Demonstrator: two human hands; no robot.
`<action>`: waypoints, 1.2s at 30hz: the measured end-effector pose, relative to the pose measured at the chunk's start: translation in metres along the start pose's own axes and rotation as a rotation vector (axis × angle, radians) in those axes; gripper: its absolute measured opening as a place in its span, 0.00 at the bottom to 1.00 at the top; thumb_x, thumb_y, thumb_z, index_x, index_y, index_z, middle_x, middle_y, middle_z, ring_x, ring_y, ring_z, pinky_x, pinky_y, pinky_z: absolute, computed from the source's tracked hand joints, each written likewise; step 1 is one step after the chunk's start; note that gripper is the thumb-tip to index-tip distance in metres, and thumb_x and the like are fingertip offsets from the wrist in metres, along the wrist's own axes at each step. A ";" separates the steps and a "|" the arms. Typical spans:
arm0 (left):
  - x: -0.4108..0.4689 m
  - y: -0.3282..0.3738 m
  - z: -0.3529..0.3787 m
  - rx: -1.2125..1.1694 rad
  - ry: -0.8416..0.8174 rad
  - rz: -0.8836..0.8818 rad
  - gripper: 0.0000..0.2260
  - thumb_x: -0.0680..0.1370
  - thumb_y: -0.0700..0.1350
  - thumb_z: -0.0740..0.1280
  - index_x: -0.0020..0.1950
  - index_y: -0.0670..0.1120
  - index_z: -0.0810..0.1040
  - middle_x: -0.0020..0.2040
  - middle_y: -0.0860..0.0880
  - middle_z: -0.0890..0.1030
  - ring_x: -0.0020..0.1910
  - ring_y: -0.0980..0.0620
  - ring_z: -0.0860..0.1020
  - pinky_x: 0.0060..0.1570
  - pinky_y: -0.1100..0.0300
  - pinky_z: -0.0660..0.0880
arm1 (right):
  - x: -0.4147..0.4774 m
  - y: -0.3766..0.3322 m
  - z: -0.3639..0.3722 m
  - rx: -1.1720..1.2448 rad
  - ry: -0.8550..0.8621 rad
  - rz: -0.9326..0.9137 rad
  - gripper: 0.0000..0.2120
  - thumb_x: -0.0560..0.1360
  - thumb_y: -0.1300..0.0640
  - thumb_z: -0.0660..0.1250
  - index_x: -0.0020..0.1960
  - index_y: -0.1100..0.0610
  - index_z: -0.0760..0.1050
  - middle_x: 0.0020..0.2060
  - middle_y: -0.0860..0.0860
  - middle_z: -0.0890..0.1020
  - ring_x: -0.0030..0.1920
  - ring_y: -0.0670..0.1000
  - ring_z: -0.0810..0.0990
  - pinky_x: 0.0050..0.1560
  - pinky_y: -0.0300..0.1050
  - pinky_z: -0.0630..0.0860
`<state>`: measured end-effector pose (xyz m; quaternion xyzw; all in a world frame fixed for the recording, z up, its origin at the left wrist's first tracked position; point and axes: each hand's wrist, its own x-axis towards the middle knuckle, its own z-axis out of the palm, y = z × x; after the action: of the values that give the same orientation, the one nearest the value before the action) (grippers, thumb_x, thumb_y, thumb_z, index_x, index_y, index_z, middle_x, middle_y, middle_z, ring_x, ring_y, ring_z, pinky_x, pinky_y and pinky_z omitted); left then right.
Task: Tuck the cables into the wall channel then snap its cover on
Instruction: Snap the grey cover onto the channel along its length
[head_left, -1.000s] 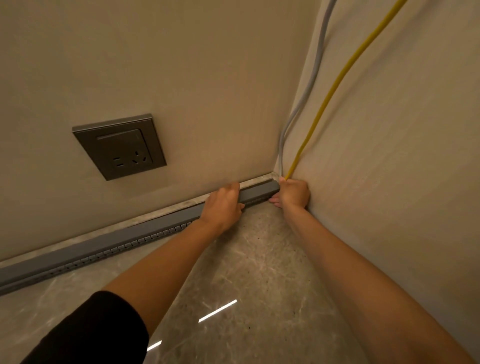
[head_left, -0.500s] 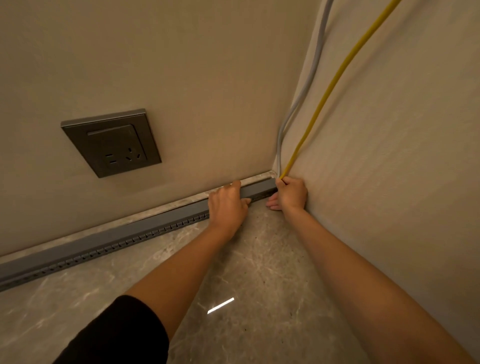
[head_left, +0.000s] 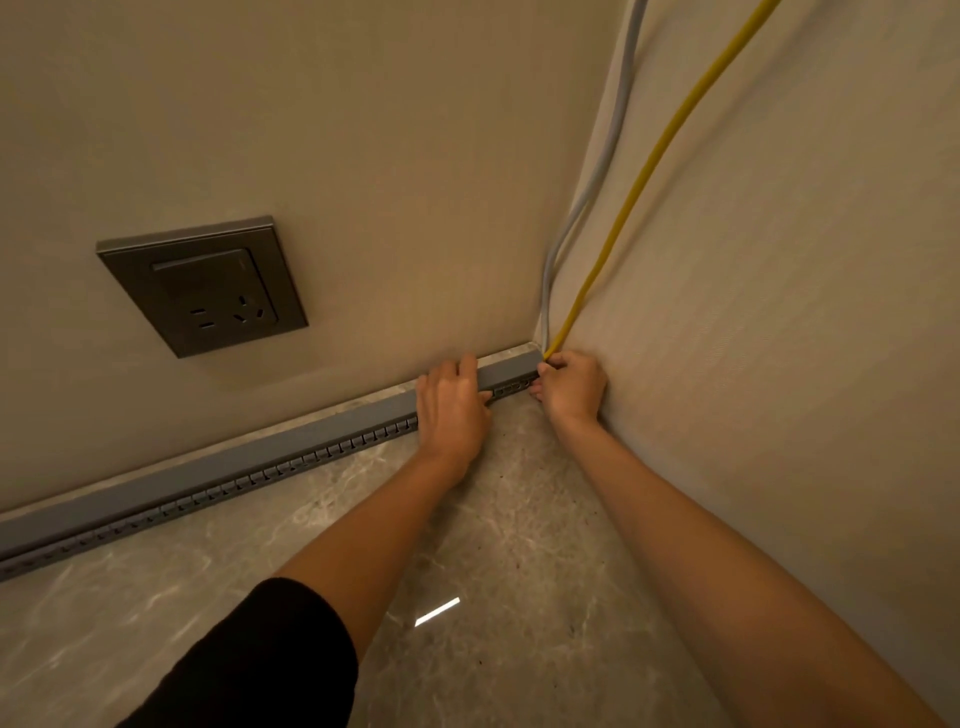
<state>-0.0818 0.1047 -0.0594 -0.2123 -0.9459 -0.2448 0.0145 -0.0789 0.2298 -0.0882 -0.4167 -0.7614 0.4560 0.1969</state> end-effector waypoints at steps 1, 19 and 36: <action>0.000 0.000 0.000 -0.004 0.007 0.006 0.12 0.77 0.43 0.65 0.59 0.39 0.72 0.59 0.39 0.76 0.58 0.40 0.73 0.58 0.52 0.68 | 0.002 -0.001 0.001 0.010 -0.002 0.015 0.05 0.72 0.65 0.67 0.41 0.67 0.81 0.40 0.66 0.84 0.43 0.66 0.83 0.49 0.62 0.79; -0.006 -0.008 -0.012 0.084 -0.078 0.017 0.18 0.76 0.43 0.66 0.64 0.40 0.67 0.64 0.40 0.69 0.64 0.42 0.67 0.62 0.53 0.65 | 0.004 0.004 0.006 0.134 -0.052 0.153 0.13 0.72 0.68 0.61 0.54 0.64 0.78 0.52 0.64 0.82 0.56 0.64 0.80 0.59 0.59 0.77; -0.054 -0.110 -0.098 0.196 -0.093 -0.066 0.19 0.75 0.49 0.67 0.63 0.42 0.70 0.62 0.41 0.74 0.63 0.41 0.71 0.63 0.51 0.65 | -0.127 -0.058 0.023 0.046 -0.139 0.041 0.09 0.72 0.67 0.60 0.50 0.58 0.72 0.52 0.61 0.81 0.54 0.61 0.79 0.55 0.50 0.77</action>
<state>-0.0851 -0.0494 -0.0306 -0.1898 -0.9714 -0.1416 -0.0167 -0.0480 0.1008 -0.0394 -0.3951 -0.7538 0.5050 0.1435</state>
